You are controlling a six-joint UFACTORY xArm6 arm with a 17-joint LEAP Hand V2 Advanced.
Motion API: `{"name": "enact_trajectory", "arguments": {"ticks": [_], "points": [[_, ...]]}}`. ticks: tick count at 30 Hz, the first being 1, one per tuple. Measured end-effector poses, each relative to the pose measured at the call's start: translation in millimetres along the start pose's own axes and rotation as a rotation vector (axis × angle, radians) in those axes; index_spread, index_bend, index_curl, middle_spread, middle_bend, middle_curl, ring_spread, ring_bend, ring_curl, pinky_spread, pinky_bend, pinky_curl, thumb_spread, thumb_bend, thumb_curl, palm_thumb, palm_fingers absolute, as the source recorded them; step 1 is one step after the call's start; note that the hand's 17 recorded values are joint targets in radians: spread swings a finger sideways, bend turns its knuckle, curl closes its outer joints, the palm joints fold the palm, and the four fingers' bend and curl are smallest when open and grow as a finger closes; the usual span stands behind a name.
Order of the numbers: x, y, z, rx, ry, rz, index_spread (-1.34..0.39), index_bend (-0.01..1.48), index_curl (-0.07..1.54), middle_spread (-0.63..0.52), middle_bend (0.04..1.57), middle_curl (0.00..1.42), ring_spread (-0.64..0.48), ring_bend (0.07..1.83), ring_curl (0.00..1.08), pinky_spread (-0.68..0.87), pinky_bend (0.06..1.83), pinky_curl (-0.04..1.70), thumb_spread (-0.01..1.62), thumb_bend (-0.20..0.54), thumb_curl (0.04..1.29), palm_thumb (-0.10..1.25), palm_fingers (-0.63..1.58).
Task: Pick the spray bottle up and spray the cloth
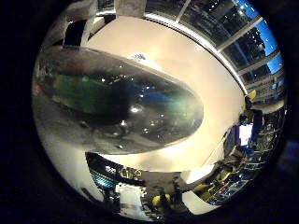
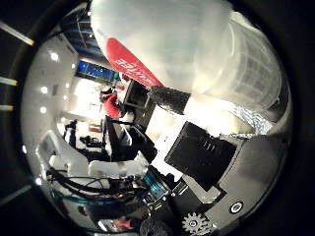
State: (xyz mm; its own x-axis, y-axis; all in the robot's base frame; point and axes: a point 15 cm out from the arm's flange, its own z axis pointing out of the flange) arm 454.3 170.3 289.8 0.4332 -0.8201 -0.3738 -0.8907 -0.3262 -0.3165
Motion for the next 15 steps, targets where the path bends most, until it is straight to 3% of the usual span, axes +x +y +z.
{"name": "enact_trajectory", "arguments": {"ticks": [7, 15], "points": [[-42, -19, 23, 0.033, -0.141, -0.017, -0.24, 1.12, 0.93, -0.11, 1.43, 0.73, -0.24, 1.34, 0.86, -0.14, 1.02, 1.54, 0.95, -0.014, 0.77, 1.03, 1.11], [-73, -48, 47, 0.096, -0.323, 0.038, -0.24, 1.13, 0.94, -0.11, 1.43, 0.73, -0.24, 1.34, 0.86, -0.14, 1.02, 1.54, 0.95, -0.016, 0.77, 1.02, 1.11]]}}
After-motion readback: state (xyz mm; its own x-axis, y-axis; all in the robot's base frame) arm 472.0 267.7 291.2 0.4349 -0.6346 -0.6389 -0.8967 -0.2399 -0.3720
